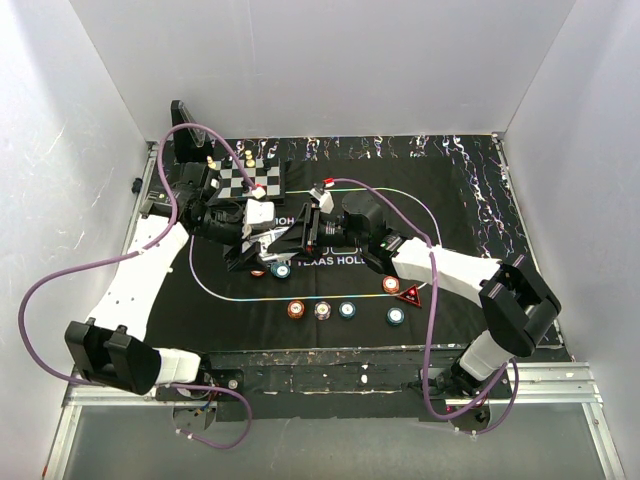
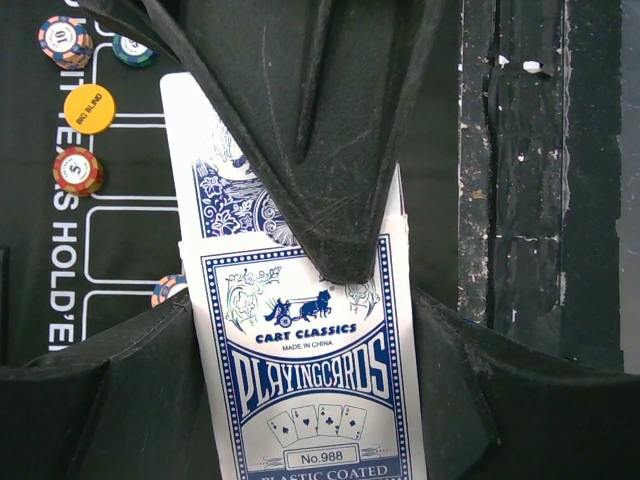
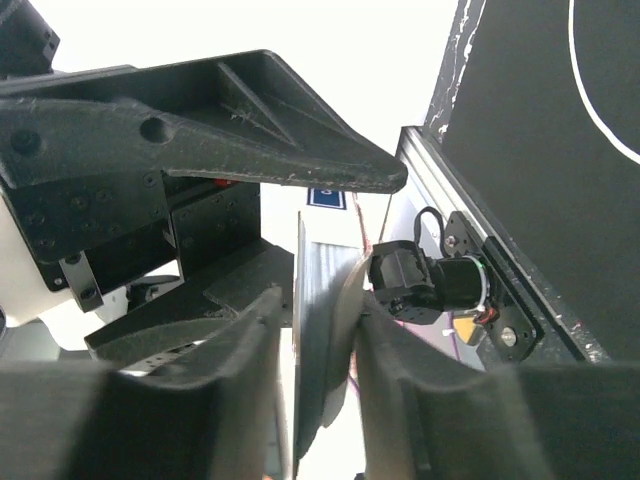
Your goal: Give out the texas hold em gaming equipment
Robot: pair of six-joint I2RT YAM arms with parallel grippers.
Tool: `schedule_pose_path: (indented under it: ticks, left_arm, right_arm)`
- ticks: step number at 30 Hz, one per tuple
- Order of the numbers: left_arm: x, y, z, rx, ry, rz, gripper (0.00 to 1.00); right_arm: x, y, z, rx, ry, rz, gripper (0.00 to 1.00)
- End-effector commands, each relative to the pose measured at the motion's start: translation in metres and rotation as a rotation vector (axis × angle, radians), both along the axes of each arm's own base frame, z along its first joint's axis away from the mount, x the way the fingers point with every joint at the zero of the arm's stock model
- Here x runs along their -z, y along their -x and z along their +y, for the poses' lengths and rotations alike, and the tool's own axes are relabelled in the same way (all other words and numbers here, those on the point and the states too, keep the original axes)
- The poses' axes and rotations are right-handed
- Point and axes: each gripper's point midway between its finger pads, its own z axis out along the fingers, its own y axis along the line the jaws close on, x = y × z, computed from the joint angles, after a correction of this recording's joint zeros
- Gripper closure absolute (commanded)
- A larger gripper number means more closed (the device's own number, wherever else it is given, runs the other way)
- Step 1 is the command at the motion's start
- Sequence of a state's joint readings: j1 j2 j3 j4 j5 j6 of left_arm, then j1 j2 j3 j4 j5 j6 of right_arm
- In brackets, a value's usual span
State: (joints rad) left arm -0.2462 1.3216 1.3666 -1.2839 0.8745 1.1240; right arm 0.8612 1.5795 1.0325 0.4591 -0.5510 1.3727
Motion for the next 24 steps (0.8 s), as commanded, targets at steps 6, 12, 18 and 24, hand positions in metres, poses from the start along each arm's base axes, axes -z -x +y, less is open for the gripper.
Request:
schedule_pose_path:
  ticks: [6, 12, 18, 24]
  left_arm:
    - [-0.005, 0.022, 0.005, 0.028, 0.009, -0.037, 0.92]
    - [-0.002, 0.034, 0.006, 0.049, 0.017, -0.053, 0.95]
    - [-0.007, 0.034, 0.002, 0.048, 0.044, -0.039, 0.95]
    - [-0.011, 0.035, -0.001, 0.047, 0.07, -0.043, 0.95]
  right_arm:
    - [-0.023, 0.001, -0.014, 0.006, 0.09, -0.181, 0.31]
    - [-0.01, 0.003, -0.023, 0.005, 0.197, -0.195, 0.25]
    - [-0.003, 0.014, -0.008, -0.068, 0.221, -0.174, 0.22]
    - [0.003, 0.02, -0.001, -0.093, 0.237, -0.164, 0.22]
